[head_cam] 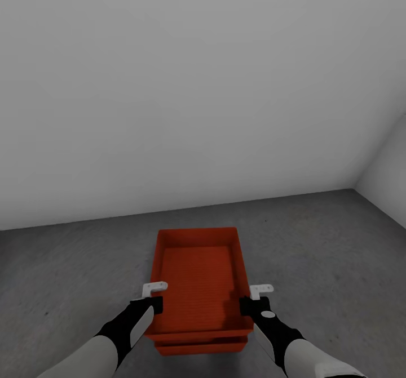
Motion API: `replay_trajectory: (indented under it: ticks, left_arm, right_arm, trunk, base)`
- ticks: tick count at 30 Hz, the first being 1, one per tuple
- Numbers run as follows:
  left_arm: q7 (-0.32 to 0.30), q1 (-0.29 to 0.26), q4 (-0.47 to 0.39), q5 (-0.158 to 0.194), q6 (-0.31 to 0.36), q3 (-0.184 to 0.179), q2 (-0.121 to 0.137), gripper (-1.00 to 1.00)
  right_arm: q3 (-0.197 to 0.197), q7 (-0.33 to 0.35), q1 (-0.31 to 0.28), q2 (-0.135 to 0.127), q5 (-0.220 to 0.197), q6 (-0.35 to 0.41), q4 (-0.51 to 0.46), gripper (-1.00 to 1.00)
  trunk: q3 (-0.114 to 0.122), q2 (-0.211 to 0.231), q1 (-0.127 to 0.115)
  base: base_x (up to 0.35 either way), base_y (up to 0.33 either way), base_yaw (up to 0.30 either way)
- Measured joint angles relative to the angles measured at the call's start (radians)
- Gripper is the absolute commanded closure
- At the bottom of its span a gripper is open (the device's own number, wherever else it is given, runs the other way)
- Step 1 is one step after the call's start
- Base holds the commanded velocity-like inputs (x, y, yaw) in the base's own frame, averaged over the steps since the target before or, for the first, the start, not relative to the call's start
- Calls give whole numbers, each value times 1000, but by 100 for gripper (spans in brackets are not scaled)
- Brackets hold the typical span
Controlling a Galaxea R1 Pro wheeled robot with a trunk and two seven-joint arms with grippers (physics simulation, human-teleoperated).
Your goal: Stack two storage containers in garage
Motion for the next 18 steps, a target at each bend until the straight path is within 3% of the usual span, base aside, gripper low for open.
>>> replay_trajectory:
  ticks: [18]
  left_arm:
    - [1, 0, 0, 0, -2, 0, -1, 100]
  right_arm:
    - [2, 1, 0, -1, -1, 0, -2, 100]
  trunk:
    - [0, 0, 0]
  base:
    - [-11, 0, 0]
